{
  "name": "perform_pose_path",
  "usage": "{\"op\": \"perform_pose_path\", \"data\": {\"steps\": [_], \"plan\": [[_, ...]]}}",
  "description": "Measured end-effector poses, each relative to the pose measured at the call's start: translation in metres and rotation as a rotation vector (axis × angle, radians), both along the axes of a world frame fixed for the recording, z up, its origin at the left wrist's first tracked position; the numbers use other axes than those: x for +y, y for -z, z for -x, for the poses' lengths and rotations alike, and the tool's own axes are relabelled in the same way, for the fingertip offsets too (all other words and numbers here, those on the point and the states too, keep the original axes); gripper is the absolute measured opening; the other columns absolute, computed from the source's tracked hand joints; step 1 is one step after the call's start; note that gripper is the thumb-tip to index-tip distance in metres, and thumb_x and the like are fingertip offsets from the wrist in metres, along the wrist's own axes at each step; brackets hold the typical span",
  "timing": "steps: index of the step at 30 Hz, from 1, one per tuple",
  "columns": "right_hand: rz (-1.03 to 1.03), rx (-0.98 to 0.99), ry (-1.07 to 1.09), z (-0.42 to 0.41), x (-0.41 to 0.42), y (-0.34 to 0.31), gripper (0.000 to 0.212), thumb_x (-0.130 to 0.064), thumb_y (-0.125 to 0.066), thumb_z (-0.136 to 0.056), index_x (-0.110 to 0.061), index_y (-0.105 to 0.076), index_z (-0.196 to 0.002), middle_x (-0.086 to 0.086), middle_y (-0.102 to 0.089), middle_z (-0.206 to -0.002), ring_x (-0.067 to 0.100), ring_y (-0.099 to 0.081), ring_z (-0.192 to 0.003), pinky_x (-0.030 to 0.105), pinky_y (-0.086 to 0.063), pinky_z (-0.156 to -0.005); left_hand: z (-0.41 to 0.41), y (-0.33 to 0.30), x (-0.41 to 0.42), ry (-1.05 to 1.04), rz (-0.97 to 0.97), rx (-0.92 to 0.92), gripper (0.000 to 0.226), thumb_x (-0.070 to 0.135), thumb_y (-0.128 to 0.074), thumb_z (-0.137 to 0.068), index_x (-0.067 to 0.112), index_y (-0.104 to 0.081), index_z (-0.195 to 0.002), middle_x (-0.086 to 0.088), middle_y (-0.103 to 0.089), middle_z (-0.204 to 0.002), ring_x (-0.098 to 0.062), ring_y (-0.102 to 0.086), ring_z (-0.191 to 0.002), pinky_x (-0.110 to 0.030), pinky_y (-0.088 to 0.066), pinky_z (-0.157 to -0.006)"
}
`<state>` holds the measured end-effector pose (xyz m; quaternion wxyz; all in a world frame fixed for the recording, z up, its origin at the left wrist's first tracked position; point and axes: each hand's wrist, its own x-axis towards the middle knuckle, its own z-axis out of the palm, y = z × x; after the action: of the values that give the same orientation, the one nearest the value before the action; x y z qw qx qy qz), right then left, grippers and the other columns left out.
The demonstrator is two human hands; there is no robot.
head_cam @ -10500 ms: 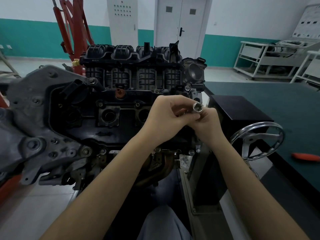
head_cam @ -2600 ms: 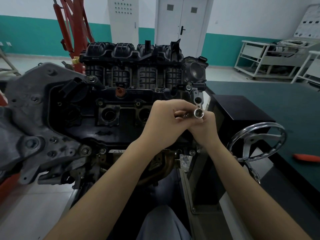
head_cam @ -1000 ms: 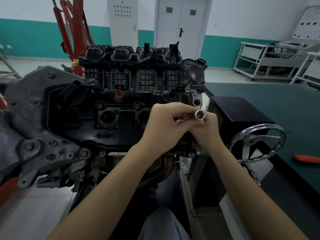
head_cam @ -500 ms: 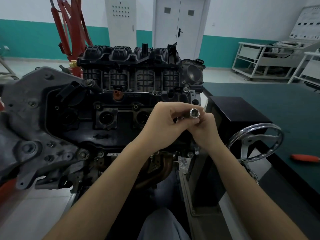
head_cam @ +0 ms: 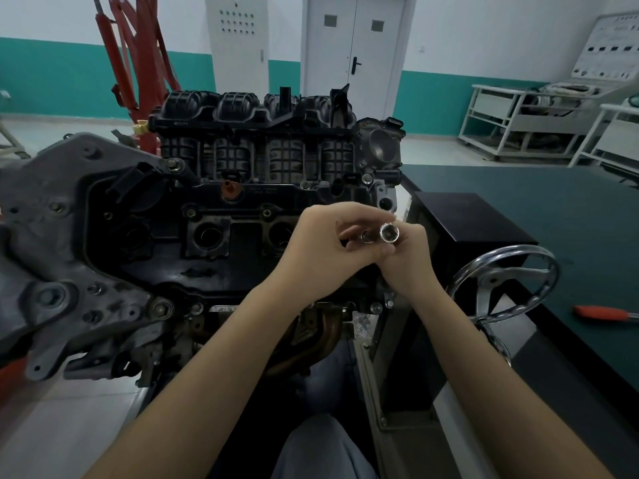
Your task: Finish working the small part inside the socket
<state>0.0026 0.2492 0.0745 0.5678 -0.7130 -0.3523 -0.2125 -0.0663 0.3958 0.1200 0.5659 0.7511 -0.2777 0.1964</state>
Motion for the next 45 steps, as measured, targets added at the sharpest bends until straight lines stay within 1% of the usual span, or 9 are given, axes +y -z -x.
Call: {"op": "perform_pose_path", "data": {"steps": [4,8,15,19,23,27,30,39,45], "plan": [[0.013,-0.011,-0.033,0.0001,-0.0015,-0.002,0.029,0.011,-0.068,-0.077,-0.004,-0.068,-0.102,-0.014,-0.072,-0.092,0.003,-0.068,-0.089,0.017,-0.051,-0.078,0.001,0.0007,0.0001,-0.092,-0.013,-0.068,0.022,0.003,-0.081,-0.074,0.011,-0.076,-0.094,0.009,-0.071,-0.085,-0.002,-0.069,-0.085,-0.02,-0.054,-0.081],[0.039,-0.013,-0.012,0.0021,-0.0011,-0.0036,0.035,0.012,-0.067,-0.078,-0.012,-0.064,-0.104,-0.028,-0.069,-0.087,-0.005,-0.066,-0.086,0.011,-0.048,-0.076,0.001,-0.0008,0.0006,0.015,0.019,-0.048,0.03,-0.005,-0.075,-0.077,0.011,-0.071,-0.103,0.001,-0.073,-0.092,-0.011,-0.071,-0.092,-0.031,-0.056,-0.088],[0.034,-0.032,-0.01,0.0019,-0.0042,-0.0063,0.031,0.012,-0.07,-0.076,-0.006,-0.068,-0.102,-0.007,-0.07,-0.089,0.002,-0.068,-0.085,0.015,-0.05,-0.075,0.0004,0.0008,-0.0071,-0.082,0.017,-0.065,0.023,0.004,-0.083,-0.071,0.013,-0.076,-0.091,0.007,-0.073,-0.084,-0.003,-0.07,-0.083,-0.019,-0.054,-0.08],[0.048,-0.015,-0.003,0.0033,-0.0027,-0.0014,0.032,0.013,-0.064,-0.08,-0.007,-0.064,-0.105,-0.01,-0.067,-0.089,-0.003,-0.066,-0.085,0.014,-0.049,-0.074,-0.0021,0.0011,-0.0027,0.071,0.057,0.033,0.025,-0.008,-0.072,-0.079,0.0,-0.072,-0.103,-0.013,-0.074,-0.098,-0.022,-0.071,-0.097,-0.043,-0.054,-0.093],[0.01,-0.012,0.004,0.0043,-0.0005,-0.0047,0.019,0.006,-0.073,-0.075,-0.004,-0.072,-0.091,0.003,-0.072,-0.084,0.008,-0.069,-0.081,0.019,-0.051,-0.074,0.0016,-0.0004,-0.0035,0.026,0.028,0.015,0.025,-0.003,-0.079,-0.074,0.006,-0.073,-0.097,-0.008,-0.074,-0.094,-0.018,-0.071,-0.093,-0.041,-0.056,-0.09],[0.016,-0.034,-0.019,0.0055,-0.0009,-0.0024,0.032,0.009,-0.069,-0.077,-0.009,-0.067,-0.103,-0.02,-0.071,-0.09,-0.002,-0.067,-0.089,0.012,-0.048,-0.077,0.0005,0.0001,-0.0028,-0.039,0.032,-0.023,0.025,0.001,-0.081,-0.073,0.019,-0.074,-0.09,0.006,-0.073,-0.084,-0.007,-0.071,-0.084,-0.025,-0.056,-0.082],[0.026,-0.033,-0.012,0.0057,-0.0018,-0.0015,0.036,0.01,-0.064,-0.08,-0.013,-0.062,-0.108,-0.031,-0.068,-0.09,-0.009,-0.064,-0.089,0.009,-0.047,-0.076,-0.0001,0.0,0.0005,0.036,0.036,-0.009,0.027,-0.005,-0.074,-0.078,0.012,-0.073,-0.099,-0.003,-0.074,-0.093,-0.015,-0.071,-0.094,-0.034,-0.055,-0.09],[0.022,-0.064,0.002,0.0054,-0.0026,-0.0039,0.032,0.008,-0.069,-0.078,-0.015,-0.067,-0.1,-0.019,-0.069,-0.092,-0.002,-0.066,-0.087,0.013,-0.049,-0.076,0.0027,-0.0026,-0.0025,-0.053,0.01,-0.053,0.03,0.0,-0.079,-0.075,0.021,-0.072,-0.095,0.01,-0.072,-0.086,-0.004,-0.071,-0.086,-0.022,-0.055,-0.082],[0.037,-0.055,0.029,0.0058,0.0005,-0.0032,0.027,0.006,-0.071,-0.077,-0.012,-0.069,-0.096,-0.005,-0.07,-0.086,0.003,-0.068,-0.083,0.018,-0.051,-0.075,0.0022,-0.0011,-0.0001,0.012,-0.003,-0.034,0.027,-0.003,-0.078,-0.075,0.009,-0.073,-0.099,-0.004,-0.074,-0.093,-0.013,-0.071,-0.091,-0.032,-0.056,-0.087]]}}
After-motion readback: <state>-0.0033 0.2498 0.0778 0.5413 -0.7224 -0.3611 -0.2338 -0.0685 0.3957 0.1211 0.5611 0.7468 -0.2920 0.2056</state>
